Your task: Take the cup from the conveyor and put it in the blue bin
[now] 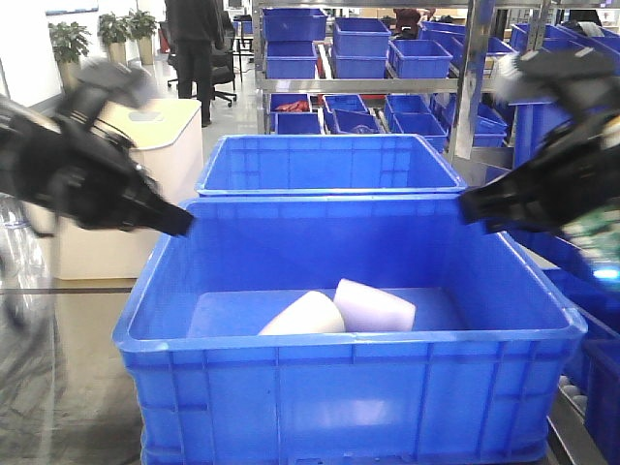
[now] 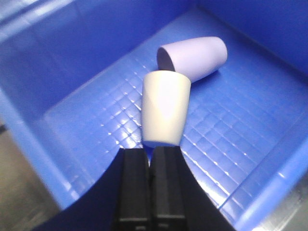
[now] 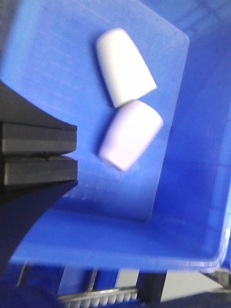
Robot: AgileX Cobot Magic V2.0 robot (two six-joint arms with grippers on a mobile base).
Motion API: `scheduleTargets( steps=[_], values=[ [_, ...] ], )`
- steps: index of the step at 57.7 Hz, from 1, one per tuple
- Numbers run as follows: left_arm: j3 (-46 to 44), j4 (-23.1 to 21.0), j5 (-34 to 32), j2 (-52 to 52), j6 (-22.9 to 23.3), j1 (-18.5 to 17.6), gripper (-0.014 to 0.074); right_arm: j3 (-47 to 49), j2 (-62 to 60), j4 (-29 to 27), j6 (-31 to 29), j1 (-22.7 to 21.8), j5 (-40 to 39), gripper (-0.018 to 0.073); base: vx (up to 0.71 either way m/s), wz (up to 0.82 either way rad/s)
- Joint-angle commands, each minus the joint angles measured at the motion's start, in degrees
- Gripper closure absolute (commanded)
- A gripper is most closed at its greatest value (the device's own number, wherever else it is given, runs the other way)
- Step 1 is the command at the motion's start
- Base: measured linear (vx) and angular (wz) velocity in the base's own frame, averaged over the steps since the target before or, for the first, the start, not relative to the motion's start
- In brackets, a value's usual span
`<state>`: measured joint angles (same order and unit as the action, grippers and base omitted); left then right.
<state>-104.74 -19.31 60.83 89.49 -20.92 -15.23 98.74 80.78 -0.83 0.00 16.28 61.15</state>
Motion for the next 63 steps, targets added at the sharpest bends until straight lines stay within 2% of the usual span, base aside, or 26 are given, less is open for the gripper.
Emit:
scheduleTargets(
  steps=[1,9,16,25,32,36,43,63],
  values=[
    [4.0,-0.7,-5.6,-8.0,0.5,-0.2,0.0602,1.7,-5.5,0.8,-0.3,0.0,-1.3,0.0573,0.00,0.00],
    [23.6,-1.5,-15.2,-21.9,-2.5,-0.2,0.0601,-5.6,-14.2,0.8,0.0,0.0,-7.9,0.0570,0.00,0.00],
    [43.6,-2.4,-25.3,-35.9,-3.3,-0.2,0.0598,-22.1,-25.6,0.8,-0.3,0.0,-18.1,0.0569,0.00,0.00],
    [65.1,-5.4,-30.0,-53.4,-3.3,-0.2,0.0598,-45.2,-39.3,0.8,0.0,0.0,-30.0,0.0569,0.00,0.00],
    [75.2,-6.8,-32.0,-65.1,-3.3,-0.2,0.0598,-60.8,-47.3,0.2,0.0,0.0,-38.5,0.0569,0.00,0.00],
    [79.1,-6.7,-33.5,-70.1,-3.3,-0.2,0.0598,-67.4,-49.9,0.0,0.3,0.0,-44.4,0.0569,0.00,0.00],
    [81.5,-6.7,-34.0,-74.1,-3.3,-0.2,0.0598,-72.3,-51.1,-0.1,0.3,0.0,-50.2,0.0569,0.00,0.00],
    [81.5,-6.7,-32.0,-74.9,-3.3,-0.2,0.0598,-74.2,-51.1,0.0,0.0,0.0,-49.5,0.0569,0.00,0.00]
  ],
)
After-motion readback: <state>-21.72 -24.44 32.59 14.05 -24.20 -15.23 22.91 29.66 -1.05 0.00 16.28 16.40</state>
